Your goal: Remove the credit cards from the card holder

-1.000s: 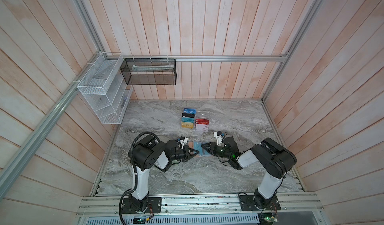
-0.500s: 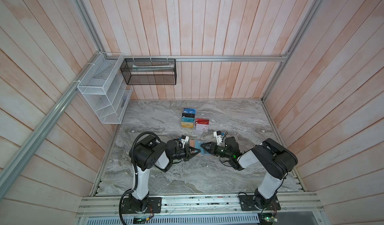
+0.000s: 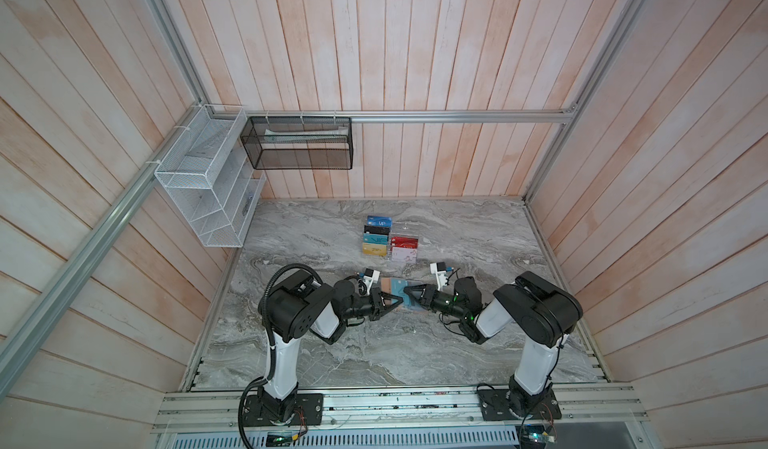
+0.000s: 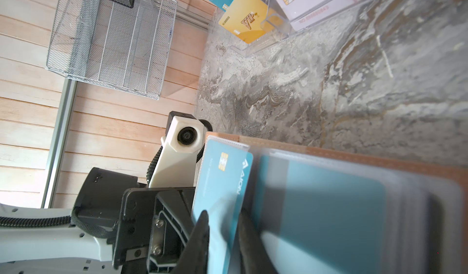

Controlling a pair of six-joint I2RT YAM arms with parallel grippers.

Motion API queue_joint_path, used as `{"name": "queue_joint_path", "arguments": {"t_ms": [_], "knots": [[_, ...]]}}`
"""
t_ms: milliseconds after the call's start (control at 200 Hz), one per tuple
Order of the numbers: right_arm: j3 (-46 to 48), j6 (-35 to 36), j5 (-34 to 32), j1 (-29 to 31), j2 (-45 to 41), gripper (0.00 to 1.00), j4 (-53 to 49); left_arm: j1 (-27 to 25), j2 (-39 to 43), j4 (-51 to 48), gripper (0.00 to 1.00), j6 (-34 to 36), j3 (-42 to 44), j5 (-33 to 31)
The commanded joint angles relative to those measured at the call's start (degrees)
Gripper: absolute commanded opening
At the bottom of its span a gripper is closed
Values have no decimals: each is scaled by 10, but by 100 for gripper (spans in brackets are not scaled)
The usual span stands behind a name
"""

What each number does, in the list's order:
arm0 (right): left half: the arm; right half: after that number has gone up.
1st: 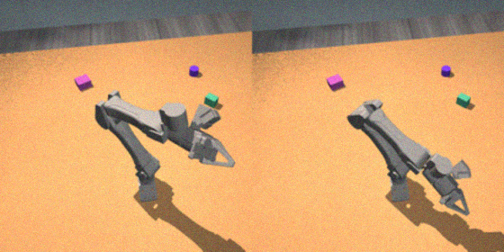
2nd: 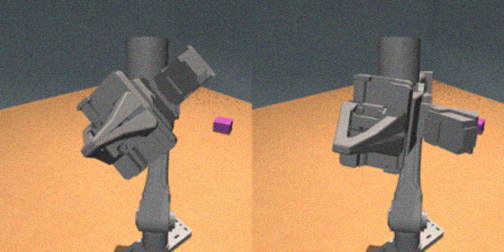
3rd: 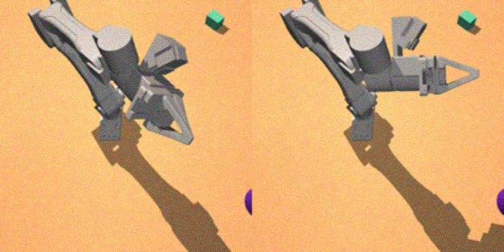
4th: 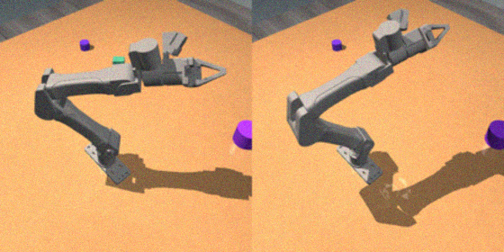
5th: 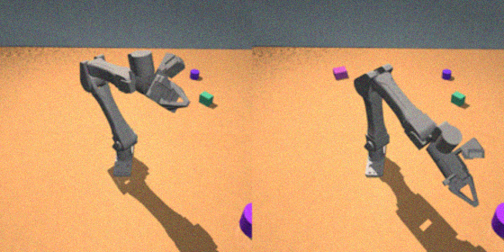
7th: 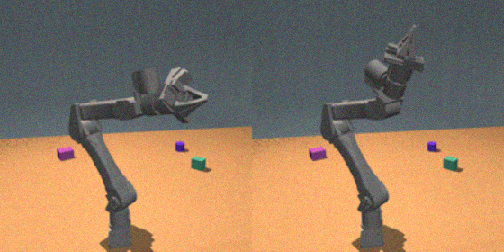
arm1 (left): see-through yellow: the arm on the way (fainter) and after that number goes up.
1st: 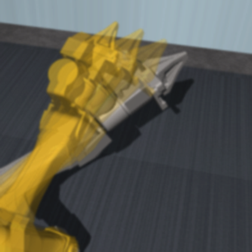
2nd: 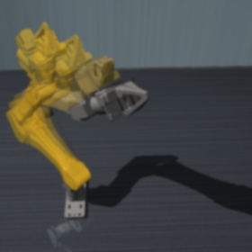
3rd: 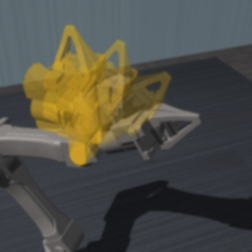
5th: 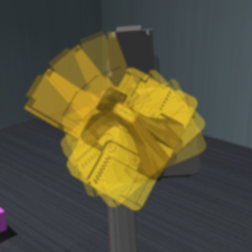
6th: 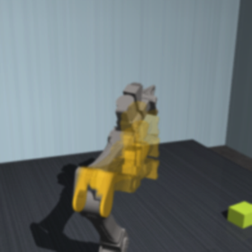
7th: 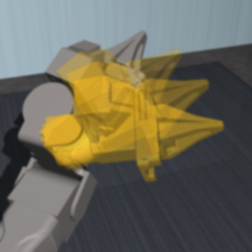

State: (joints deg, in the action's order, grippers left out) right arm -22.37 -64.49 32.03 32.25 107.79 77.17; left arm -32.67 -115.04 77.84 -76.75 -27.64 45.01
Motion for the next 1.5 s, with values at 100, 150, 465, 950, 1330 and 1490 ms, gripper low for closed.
{"name": "queue_joint_path", "arguments": {"t_ms": [100, 150, 465, 950, 1330, 1490], "knots": [[0, -22, 23, 0, 20, 16, 104, -14, 15, 42, 0, 10, -9, 24], [0, -24, 25, -1, 22, 14, 109, -14, 14, 44, 0, 9, -8, 24], [8, -47, 29, -6, 44, 9, 179, -14, 11, 28, 13, 13, -10, 21], [12, -56, 33, -14, 91, 4, 221, -12, 50, -50, 35, 47, -1, 10], [14, -46, 30, -20, 98, 2, 212, -4, 190, -398, 70, 206, -26, -69], [14, -37, 31, -22, 95, 2, 198, 3, 224, -466, 72, 234, -35, -87]]}}
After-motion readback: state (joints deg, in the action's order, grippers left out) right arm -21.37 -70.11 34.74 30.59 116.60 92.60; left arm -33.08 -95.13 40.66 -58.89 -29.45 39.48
